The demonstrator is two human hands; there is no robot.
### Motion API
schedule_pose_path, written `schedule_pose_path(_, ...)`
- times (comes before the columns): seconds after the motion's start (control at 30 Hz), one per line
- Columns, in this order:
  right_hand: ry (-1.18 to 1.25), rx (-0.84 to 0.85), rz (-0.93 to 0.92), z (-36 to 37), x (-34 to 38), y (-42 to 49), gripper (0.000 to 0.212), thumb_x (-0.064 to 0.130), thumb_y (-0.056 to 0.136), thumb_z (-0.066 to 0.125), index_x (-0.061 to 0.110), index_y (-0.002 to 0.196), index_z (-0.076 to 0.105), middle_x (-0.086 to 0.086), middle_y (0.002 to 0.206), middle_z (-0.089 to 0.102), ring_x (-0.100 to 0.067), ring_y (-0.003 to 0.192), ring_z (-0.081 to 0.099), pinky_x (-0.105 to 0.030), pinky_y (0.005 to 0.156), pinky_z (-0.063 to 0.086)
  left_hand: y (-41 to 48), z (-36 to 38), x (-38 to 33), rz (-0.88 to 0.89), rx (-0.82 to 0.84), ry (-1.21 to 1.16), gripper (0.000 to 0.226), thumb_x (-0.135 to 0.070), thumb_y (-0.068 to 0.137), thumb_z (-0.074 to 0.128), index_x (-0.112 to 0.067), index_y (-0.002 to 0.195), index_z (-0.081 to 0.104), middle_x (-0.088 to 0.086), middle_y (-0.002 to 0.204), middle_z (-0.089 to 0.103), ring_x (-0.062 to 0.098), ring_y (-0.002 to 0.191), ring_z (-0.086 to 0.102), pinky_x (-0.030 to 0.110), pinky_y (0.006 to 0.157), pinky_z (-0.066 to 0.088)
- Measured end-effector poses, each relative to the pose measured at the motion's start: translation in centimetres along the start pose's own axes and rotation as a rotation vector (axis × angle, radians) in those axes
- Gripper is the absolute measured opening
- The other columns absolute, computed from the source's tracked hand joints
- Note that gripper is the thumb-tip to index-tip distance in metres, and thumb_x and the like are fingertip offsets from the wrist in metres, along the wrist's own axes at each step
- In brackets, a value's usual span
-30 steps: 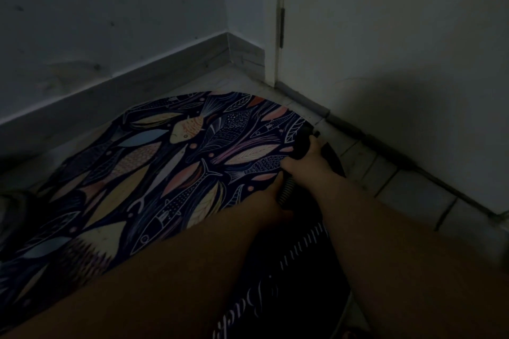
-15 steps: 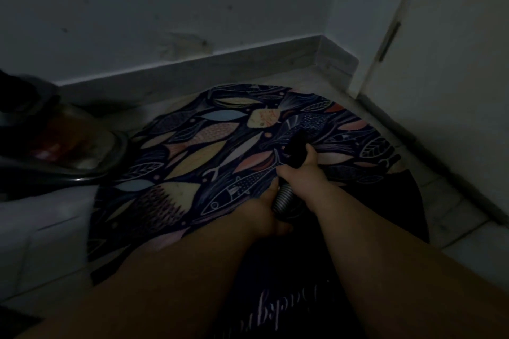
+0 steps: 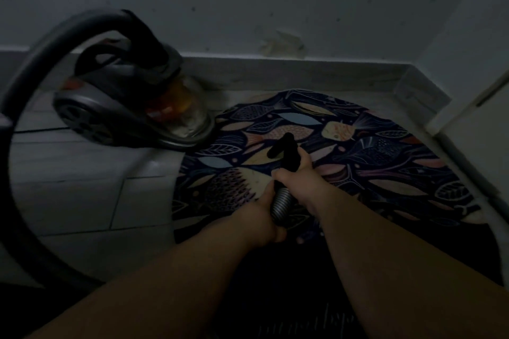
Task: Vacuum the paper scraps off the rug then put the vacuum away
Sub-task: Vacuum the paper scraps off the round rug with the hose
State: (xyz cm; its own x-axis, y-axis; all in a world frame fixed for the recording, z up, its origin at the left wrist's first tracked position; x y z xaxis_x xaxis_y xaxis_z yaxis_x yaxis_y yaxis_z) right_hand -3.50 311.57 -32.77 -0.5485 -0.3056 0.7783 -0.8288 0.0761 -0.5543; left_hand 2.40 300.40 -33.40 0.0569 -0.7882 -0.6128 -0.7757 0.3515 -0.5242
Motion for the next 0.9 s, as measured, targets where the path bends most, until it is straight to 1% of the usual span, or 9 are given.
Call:
schedule_pose_path(0.13,-0.033,0.059,0.016,2.4,0.9,-0.7,0.090,0.024,0.088,0.068,0.041,0.153,0.008,-0.009,0.136,0.045,-0.031,0.107,0.056,-0.050,0.097,0.049,-1.8,-0.7,1.7,0.018,-0.004,-0.054,0.110,-0.034,0.082,0.066,-0.030,0.145,-0.024,0.010,0.142,0.043,0.025,0.124,0.047,0.031,0.106,0.038)
schedule_pose_path(0.23,-0.097,0.110,0.027,3.5,1.8,-1.5,0.085,0.022,0.090,0.065,0.041,0.153,0.010,-0.011,0.134,0.047,-0.030,0.104,0.057,-0.044,0.088,0.053,-2.9,-1.2,2.2,0.023,-0.061,-0.091,0.112,-0.034,0.080,0.067,-0.030,0.145,-0.025,0.012,0.141,0.045,0.026,0.128,0.045,0.036,0.111,0.033)
schedule_pose_path(0.3,-0.127,0.132,0.017,4.1,2.3,-1.8,0.085,0.022,0.091,0.064,0.040,0.154,0.009,-0.011,0.137,0.046,-0.027,0.103,0.056,-0.040,0.082,0.053,-3.2,-1.2,2.5,0.004,-0.071,-0.131,0.112,-0.031,0.081,0.067,-0.030,0.145,-0.026,0.012,0.136,0.049,0.025,0.119,0.052,0.033,0.105,0.041)
schedule_pose_path(0.4,-0.160,0.145,-0.011,4.3,2.7,-1.8,0.085,0.020,0.093,0.063,0.034,0.155,0.007,-0.009,0.142,0.043,-0.018,0.091,0.054,-0.028,0.061,0.046,-3.1,-0.9,2.4,-0.008,-0.094,-0.168,0.112,-0.031,0.080,0.067,-0.033,0.145,-0.025,0.011,0.129,0.055,0.025,0.105,0.059,0.027,0.090,0.048)
schedule_pose_path(0.5,-0.204,0.113,-0.058,3.2,3.0,-1.2,0.082,0.019,0.094,0.060,0.031,0.156,0.008,-0.009,0.134,0.046,-0.014,0.084,0.050,-0.025,0.054,0.038,-2.4,-0.4,1.6,-0.022,-0.138,-0.162,0.113,-0.033,0.079,0.068,-0.030,0.145,-0.024,0.012,0.137,0.049,0.026,0.113,0.056,0.029,0.097,0.046)
schedule_pose_path(0.6,-0.242,0.128,-0.063,3.1,2.7,-0.9,0.080,0.019,0.094,0.059,0.033,0.155,0.010,-0.005,0.122,0.046,-0.013,0.081,0.049,-0.026,0.056,0.038,-2.3,0.1,1.4,-0.045,-0.156,-0.155,0.112,-0.033,0.080,0.068,-0.027,0.147,-0.022,0.012,0.141,0.046,0.025,0.121,0.051,0.031,0.104,0.041)
schedule_pose_path(0.67,-0.249,0.150,-0.073,3.4,2.6,-1.0,0.083,0.019,0.092,0.061,0.033,0.155,0.009,-0.007,0.128,0.047,-0.015,0.084,0.050,-0.027,0.061,0.040,-2.5,0.4,1.4,-0.076,-0.158,-0.152,0.111,-0.033,0.080,0.067,-0.027,0.147,-0.022,0.012,0.142,0.045,0.025,0.124,0.048,0.033,0.106,0.039)
schedule_pose_path(0.83,-0.265,0.228,-0.094,5.3,1.9,-1.8,0.091,0.021,0.088,0.066,0.037,0.154,0.005,-0.009,0.147,0.037,-0.028,0.114,0.050,-0.039,0.095,0.047,-4.5,1.0,2.6,-0.190,-0.193,-0.168,0.112,-0.037,0.079,0.067,-0.033,0.145,-0.024,0.008,0.143,0.044,0.024,0.125,0.047,0.030,0.105,0.038)
schedule_pose_path(0.9,-0.262,0.279,-0.107,6.3,1.6,-2.1,0.093,0.022,0.087,0.069,0.038,0.155,0.006,-0.008,0.151,0.033,-0.026,0.113,0.048,-0.037,0.093,0.045,-5.6,1.2,3.1,-0.216,-0.210,-0.154,0.111,-0.038,0.080,0.066,-0.033,0.145,-0.024,0.008,0.138,0.049,0.023,0.118,0.052,0.027,0.098,0.042)
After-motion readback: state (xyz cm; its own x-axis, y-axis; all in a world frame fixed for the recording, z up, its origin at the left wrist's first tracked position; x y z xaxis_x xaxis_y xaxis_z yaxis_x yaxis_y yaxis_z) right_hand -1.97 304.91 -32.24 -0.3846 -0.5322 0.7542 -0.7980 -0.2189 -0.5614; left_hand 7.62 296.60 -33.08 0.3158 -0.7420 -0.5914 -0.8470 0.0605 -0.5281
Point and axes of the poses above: each hand's wrist, its own y-axis towards the middle knuckle, its own z-axis out of the palm, x = y × z, the point moved 7 cm from there along y, towards the middle knuckle
